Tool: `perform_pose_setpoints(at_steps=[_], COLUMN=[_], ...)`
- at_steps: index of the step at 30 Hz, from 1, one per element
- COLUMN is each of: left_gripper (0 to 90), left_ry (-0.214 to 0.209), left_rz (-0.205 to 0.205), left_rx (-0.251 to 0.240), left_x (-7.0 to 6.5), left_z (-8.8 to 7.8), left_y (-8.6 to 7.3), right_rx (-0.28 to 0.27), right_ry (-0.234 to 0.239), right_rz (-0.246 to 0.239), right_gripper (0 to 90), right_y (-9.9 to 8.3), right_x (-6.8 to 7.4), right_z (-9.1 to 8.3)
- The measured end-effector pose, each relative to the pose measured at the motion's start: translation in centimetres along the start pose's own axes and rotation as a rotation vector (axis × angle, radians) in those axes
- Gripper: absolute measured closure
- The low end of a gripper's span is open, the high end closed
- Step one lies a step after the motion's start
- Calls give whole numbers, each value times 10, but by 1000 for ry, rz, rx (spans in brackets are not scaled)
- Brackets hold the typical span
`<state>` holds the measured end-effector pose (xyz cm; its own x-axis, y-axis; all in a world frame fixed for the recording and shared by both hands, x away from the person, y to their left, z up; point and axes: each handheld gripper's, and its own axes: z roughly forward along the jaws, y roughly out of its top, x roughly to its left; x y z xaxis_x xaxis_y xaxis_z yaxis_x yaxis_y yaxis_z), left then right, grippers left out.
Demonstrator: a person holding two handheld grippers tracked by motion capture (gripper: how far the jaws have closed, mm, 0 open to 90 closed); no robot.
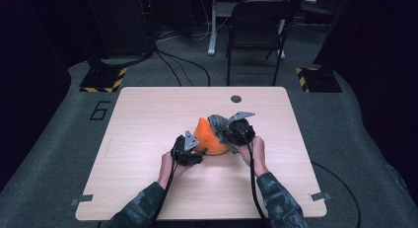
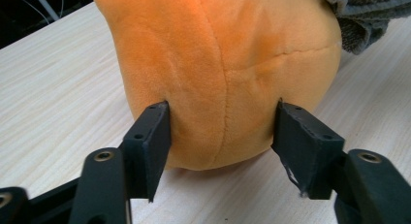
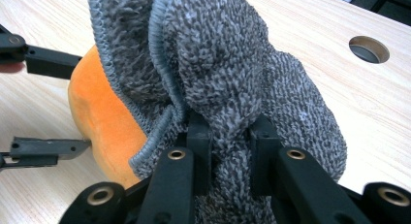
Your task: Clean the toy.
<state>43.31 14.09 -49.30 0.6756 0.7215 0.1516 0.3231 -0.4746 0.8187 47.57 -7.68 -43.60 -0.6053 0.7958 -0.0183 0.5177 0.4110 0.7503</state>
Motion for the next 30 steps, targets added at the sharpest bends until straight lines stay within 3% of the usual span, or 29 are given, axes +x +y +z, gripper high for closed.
perform_pose_setpoints(at_steps=[1,5,9,10,11,15,16,18,20,23,27,30], left_gripper=[410,653,759,772,782,800,803,805,806,806,805,804], left_ry=[1,13,5,-26,-35,-61,-72,-73,-89,-107,-116,-118], left_rz=[1,-1,-11,-51,-75,-120,-141,-144,-161,-173,-183,-180], left_rx=[0,0,-7,-12,-19,-30,-40,-46,-52,-53,-53,-51], left_x=[0,-1,0,4,6,11,11,11,9,9,10,10], left_z=[1,3,2,-2,-3,-7,-11,-13,-16,-17,-13,-13], left_y=[-1,-3,-2,-1,0,3,6,7,9,9,6,6], right_rx=[0,-13,-17,-22,-28,-54,-75,-81,-87,-68,-47,-41], right_ry=[0,6,11,21,28,45,79,91,117,114,73,64], right_rz=[0,0,1,24,15,15,29,25,6,-22,-53,-50], right_gripper=[760,760,760,760,759,760,760,760,759,759,761,762], right_y=[0,0,1,3,4,9,13,15,19,18,13,11], right_x=[0,-1,-3,-3,-4,-1,4,8,22,35,38,35], right_z=[0,0,-3,-8,-11,-21,-27,-30,-32,-24,-12,-9])
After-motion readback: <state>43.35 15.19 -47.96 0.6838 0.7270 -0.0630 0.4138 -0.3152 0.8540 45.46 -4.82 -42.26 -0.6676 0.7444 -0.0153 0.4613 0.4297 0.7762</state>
